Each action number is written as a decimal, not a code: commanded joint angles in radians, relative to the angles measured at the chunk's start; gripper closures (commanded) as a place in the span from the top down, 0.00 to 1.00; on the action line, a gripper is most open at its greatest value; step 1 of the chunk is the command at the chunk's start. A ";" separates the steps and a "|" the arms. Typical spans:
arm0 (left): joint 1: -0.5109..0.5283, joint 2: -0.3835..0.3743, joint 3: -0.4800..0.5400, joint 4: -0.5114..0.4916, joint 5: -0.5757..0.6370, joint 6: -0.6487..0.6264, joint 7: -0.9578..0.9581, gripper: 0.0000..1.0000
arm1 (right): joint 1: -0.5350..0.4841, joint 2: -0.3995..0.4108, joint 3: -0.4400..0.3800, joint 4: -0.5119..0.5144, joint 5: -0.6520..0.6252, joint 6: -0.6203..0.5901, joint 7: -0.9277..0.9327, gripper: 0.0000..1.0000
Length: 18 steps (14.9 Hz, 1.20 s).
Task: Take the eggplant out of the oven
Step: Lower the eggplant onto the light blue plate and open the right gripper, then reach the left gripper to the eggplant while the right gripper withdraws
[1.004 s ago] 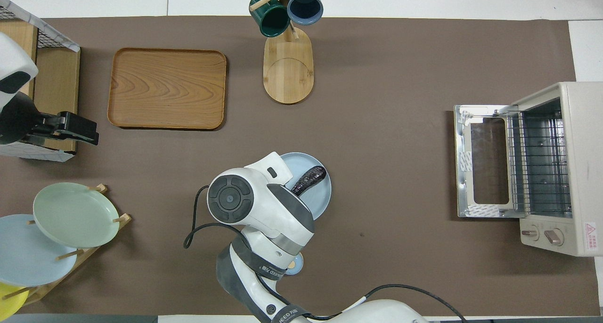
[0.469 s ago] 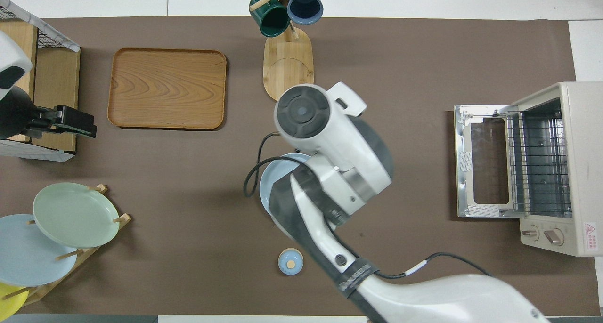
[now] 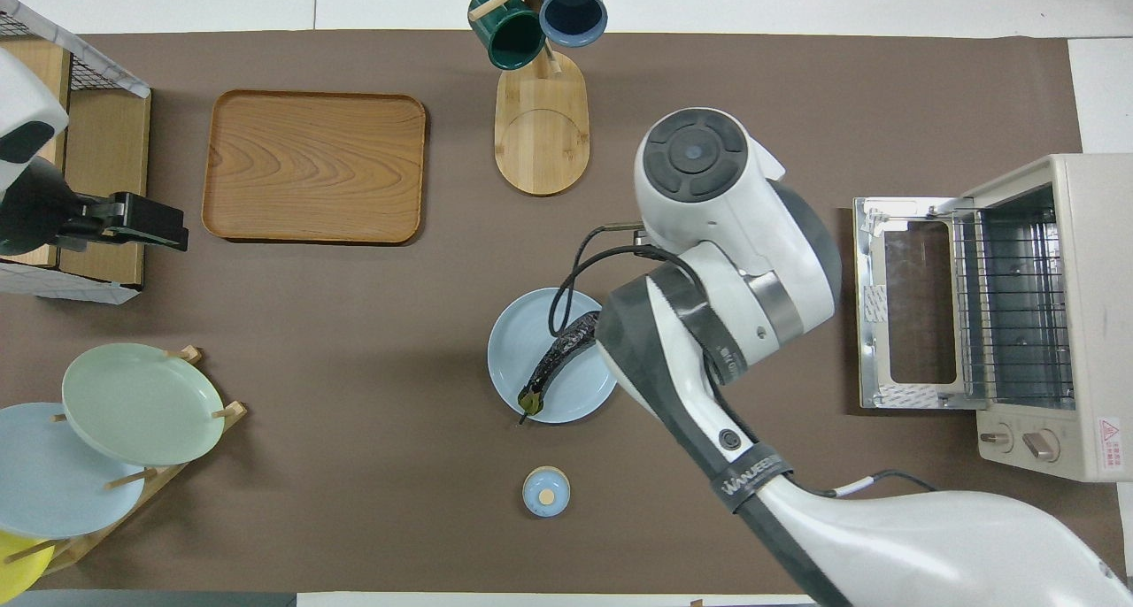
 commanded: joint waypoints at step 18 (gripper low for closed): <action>-0.481 0.277 0.010 -0.290 -0.120 0.553 0.020 1.00 | -0.213 -0.074 0.013 -0.300 -0.153 0.296 -0.249 0.00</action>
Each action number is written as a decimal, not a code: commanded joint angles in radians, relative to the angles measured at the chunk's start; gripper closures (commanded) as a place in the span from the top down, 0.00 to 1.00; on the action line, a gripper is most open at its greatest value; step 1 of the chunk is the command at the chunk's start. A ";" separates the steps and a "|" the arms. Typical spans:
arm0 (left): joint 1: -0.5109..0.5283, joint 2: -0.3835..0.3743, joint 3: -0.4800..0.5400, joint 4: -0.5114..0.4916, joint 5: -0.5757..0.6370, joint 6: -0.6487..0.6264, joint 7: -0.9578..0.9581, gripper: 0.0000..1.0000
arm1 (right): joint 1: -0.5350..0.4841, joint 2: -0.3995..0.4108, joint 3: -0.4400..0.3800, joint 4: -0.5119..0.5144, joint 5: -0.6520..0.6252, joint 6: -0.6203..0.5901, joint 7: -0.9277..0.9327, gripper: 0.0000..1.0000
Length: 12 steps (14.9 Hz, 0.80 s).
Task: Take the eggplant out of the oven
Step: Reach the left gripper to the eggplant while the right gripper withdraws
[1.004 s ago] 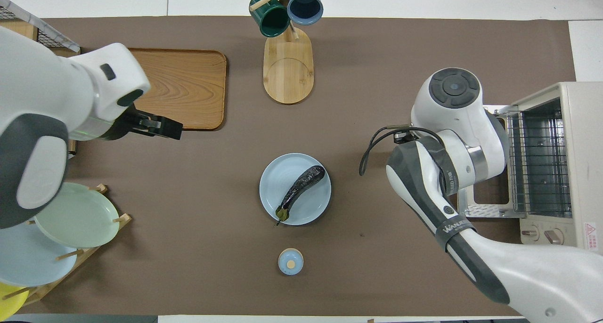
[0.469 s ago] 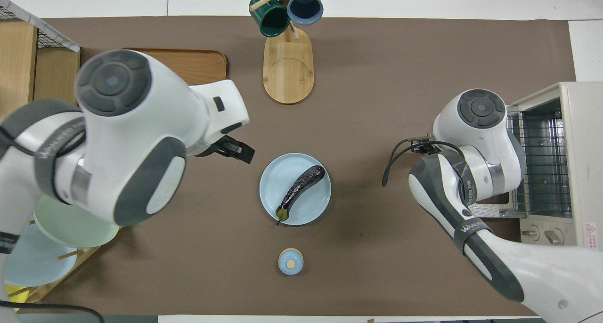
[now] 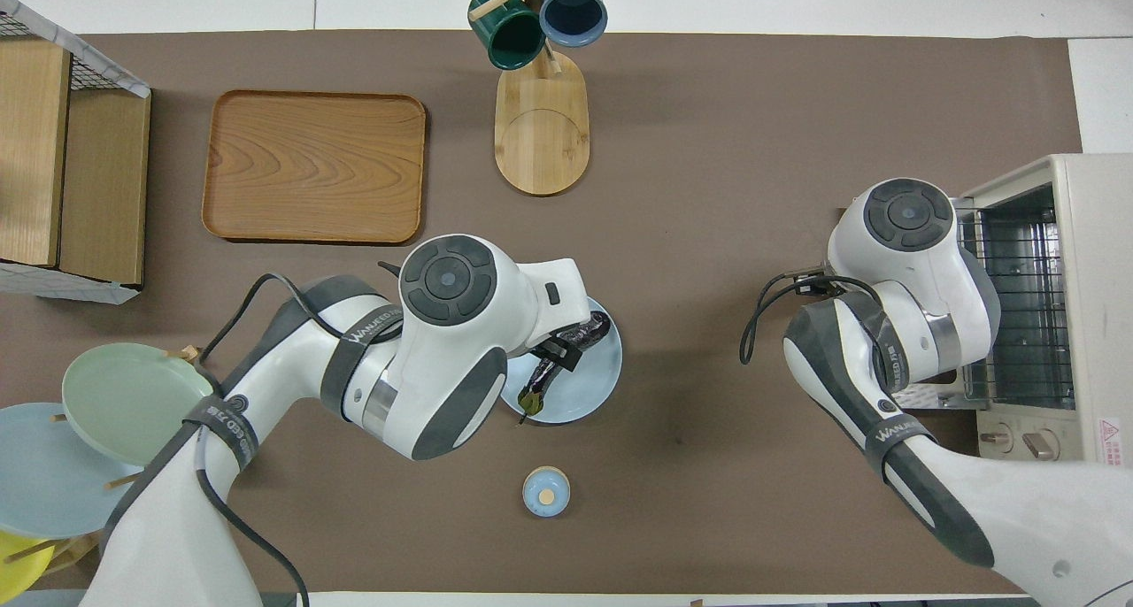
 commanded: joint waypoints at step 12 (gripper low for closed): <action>-0.082 0.084 0.018 -0.019 -0.022 0.135 0.015 1.00 | -0.092 -0.099 0.012 0.079 -0.056 -0.165 -0.225 0.00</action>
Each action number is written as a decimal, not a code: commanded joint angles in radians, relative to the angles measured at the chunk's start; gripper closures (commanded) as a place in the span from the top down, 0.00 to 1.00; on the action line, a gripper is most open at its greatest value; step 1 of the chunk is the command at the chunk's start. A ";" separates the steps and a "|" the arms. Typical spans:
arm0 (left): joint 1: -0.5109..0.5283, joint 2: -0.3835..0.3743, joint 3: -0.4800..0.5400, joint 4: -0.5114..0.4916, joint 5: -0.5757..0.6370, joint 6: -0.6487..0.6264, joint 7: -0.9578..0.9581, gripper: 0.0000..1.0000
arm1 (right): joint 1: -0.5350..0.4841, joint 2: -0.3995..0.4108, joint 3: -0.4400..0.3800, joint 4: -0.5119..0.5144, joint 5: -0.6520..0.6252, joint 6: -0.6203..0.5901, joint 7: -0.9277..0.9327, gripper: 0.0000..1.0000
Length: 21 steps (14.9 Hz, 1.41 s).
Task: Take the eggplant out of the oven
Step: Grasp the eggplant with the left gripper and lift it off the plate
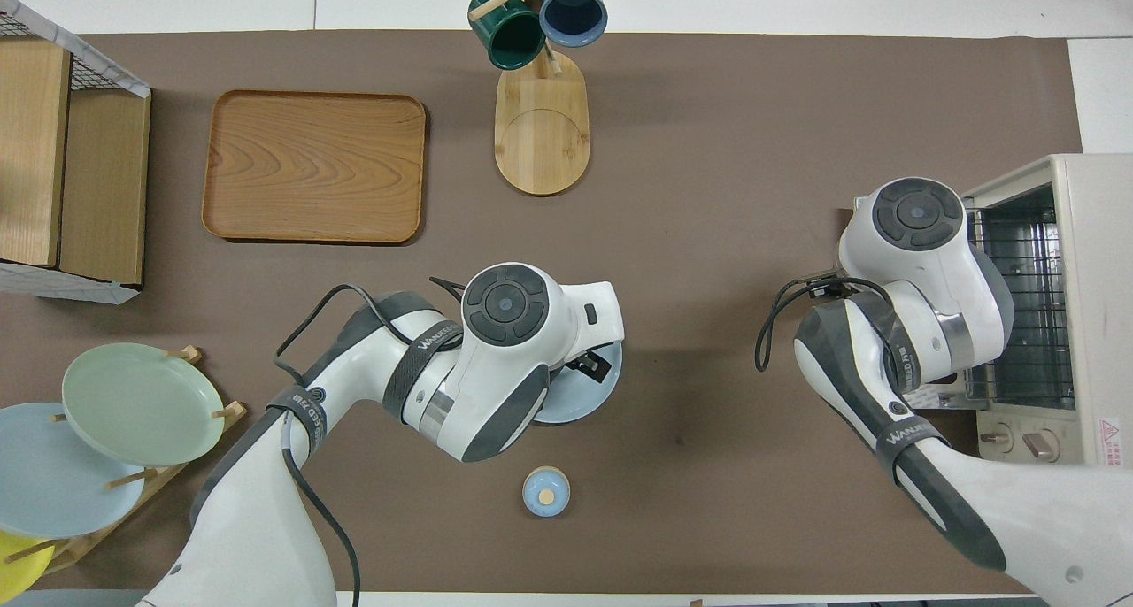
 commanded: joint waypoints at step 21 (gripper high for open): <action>0.104 -0.027 0.019 0.037 -0.066 -0.099 0.016 0.00 | -0.173 -0.166 0.011 0.408 0.134 -0.540 -0.232 0.06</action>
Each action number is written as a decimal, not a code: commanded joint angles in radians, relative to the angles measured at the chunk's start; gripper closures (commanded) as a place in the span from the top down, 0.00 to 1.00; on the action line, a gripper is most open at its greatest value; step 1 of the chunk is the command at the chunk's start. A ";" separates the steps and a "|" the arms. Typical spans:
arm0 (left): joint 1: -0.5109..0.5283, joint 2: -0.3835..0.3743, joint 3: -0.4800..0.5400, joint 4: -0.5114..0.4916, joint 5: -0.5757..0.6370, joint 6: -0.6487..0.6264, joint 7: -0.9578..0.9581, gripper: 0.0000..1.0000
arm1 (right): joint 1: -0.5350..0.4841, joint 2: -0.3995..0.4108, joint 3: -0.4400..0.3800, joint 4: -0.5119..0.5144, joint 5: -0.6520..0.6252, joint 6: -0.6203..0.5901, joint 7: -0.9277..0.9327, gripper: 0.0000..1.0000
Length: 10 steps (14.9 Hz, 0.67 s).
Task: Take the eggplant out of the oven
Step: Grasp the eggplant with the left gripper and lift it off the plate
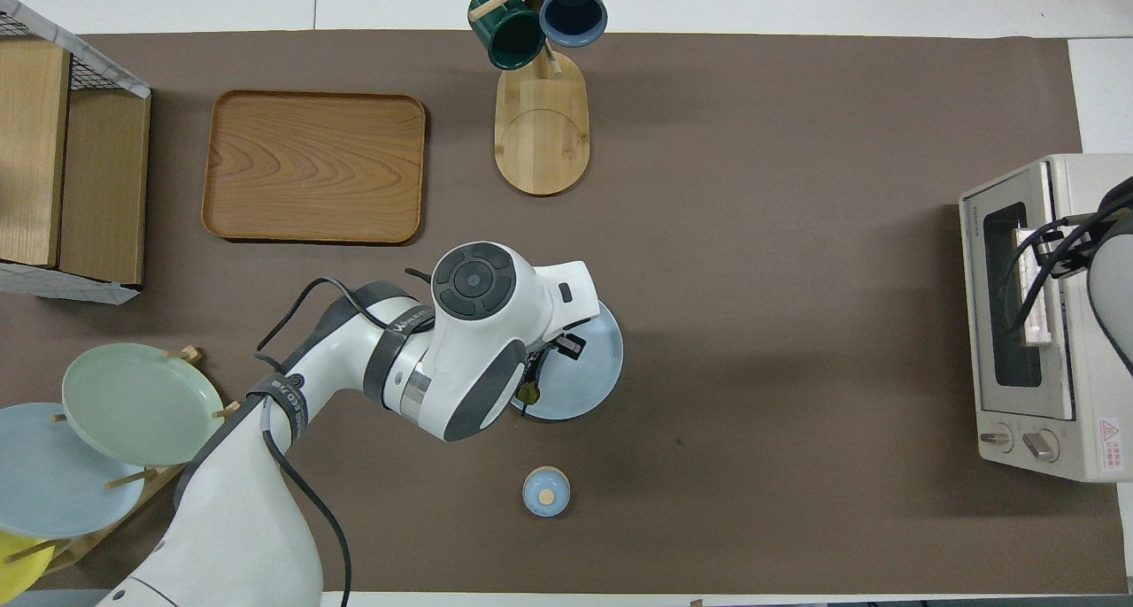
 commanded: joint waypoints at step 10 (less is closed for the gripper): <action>0.382 0.053 0.011 0.404 -0.038 -0.364 0.012 0.00 | 0.002 -0.004 0.004 0.049 0.155 -0.038 -0.010 1.00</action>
